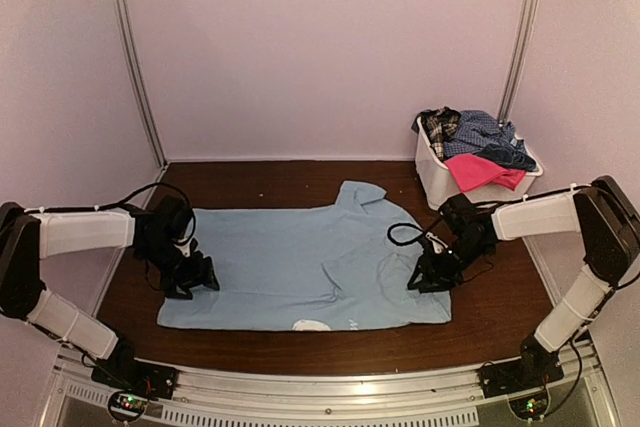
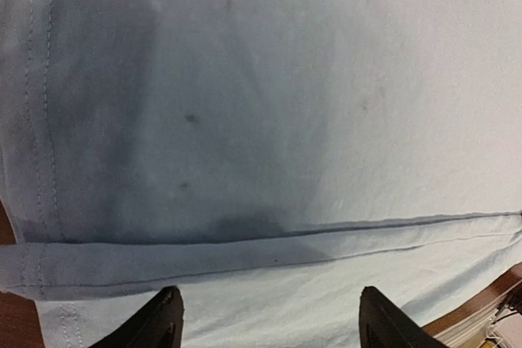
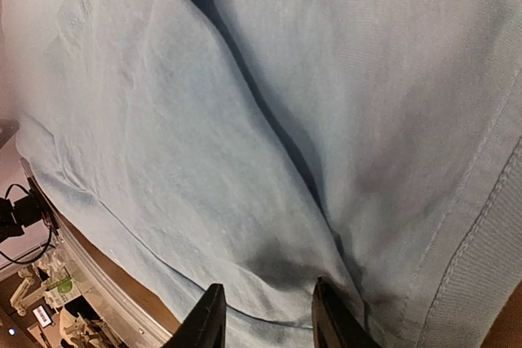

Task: Fold and stack the mixed laundry pile
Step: Smooth out the 1/3-folded T-shirt at the center of the board, then adjust the 1/3-folded T-shirt at the center of the board.

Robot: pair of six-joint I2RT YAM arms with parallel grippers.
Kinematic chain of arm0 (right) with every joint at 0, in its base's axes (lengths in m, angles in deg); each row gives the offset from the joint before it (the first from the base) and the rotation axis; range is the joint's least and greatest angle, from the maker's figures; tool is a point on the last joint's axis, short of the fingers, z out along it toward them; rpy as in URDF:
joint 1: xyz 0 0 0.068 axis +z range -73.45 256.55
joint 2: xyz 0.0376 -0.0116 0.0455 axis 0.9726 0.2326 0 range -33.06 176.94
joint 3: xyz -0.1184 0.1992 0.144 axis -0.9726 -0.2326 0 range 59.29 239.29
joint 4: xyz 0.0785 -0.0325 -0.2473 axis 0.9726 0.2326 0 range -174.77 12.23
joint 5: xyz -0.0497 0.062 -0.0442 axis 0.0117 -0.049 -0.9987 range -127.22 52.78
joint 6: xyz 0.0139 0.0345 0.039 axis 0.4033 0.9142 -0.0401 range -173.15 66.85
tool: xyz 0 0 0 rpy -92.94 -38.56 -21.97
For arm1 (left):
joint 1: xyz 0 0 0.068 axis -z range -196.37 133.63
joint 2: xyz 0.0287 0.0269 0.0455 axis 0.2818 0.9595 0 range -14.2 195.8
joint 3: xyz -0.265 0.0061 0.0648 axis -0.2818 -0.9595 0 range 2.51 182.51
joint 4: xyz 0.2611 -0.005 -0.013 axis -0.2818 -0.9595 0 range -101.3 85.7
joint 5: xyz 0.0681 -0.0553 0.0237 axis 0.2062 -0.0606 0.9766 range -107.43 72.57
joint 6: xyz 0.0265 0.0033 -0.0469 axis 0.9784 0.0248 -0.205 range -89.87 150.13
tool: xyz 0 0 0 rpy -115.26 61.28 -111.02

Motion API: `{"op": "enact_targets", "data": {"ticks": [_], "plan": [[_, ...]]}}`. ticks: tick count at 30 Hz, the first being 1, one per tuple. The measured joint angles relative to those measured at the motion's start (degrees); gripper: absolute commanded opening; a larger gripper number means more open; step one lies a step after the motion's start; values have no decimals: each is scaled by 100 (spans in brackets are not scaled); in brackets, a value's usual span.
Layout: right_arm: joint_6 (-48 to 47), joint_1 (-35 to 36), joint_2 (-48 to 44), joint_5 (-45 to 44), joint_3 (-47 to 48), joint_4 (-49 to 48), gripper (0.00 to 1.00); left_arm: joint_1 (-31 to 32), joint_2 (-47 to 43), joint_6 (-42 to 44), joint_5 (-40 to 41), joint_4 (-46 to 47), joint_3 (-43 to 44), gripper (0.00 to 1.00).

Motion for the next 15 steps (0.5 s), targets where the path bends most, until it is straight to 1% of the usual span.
{"op": "enact_targets", "data": {"ticks": [6,8,9,12,15], "plan": [[356,291,-734,120,-785,-92,39,0,-354,15,-146,-20,-476,73],[452,382,-931,166,-929,-33,40,0,-527,17,-236,-92,-619,74],[479,435,-1038,166,-970,105,42,0,-634,39,-264,-142,-643,77],[450,498,-1239,61,-782,575,46,2,-929,225,-306,-278,-501,82],[306,479,-1231,-173,37,933,46,0,-848,612,-313,-409,323,82]]}}
